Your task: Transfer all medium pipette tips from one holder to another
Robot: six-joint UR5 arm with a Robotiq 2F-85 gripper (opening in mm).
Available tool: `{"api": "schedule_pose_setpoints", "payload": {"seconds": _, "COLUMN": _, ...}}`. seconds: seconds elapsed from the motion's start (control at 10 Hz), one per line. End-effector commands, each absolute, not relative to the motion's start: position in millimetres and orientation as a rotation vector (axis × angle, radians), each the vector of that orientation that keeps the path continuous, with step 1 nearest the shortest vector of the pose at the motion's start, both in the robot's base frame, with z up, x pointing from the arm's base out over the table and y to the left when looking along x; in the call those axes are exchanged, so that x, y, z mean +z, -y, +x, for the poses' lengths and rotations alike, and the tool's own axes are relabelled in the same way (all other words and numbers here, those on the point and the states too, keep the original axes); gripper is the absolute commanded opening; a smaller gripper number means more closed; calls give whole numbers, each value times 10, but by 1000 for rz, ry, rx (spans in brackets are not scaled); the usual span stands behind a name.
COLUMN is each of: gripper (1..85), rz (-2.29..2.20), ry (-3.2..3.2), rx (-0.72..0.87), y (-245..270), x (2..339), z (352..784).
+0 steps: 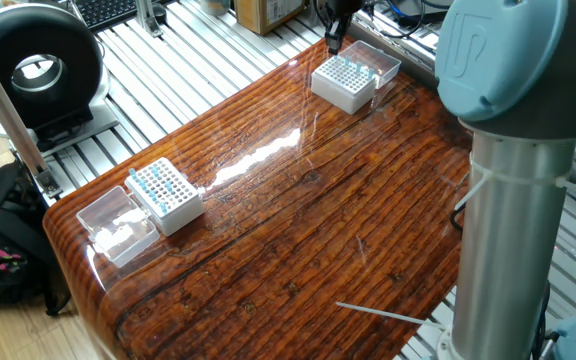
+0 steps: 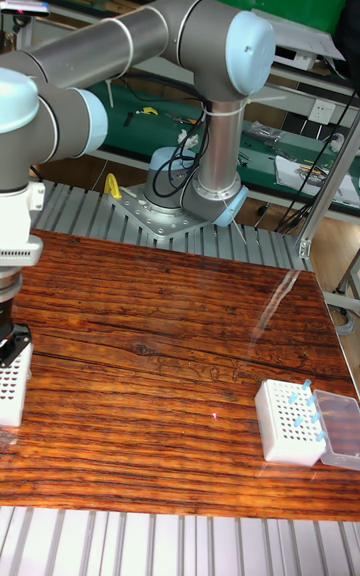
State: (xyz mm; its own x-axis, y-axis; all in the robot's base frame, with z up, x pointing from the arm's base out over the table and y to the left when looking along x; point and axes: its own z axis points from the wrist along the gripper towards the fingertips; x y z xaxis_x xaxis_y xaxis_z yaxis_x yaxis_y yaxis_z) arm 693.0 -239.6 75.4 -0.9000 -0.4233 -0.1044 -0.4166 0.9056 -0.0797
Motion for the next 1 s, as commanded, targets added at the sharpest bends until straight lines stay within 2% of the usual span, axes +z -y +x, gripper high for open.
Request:
{"api": "schedule_pose_setpoints", "payload": {"seconds": 0.0, "gripper": 250, "rz": -650, "ry": -2949, "rx": -66, "y": 2387, "x": 822, "z": 6910}}
{"api": "schedule_pose_setpoints", "payload": {"seconds": 0.9, "gripper": 247, "rz": -661, "ry": -2939, "rx": -81, "y": 2406, "x": 740, "z": 6951}}
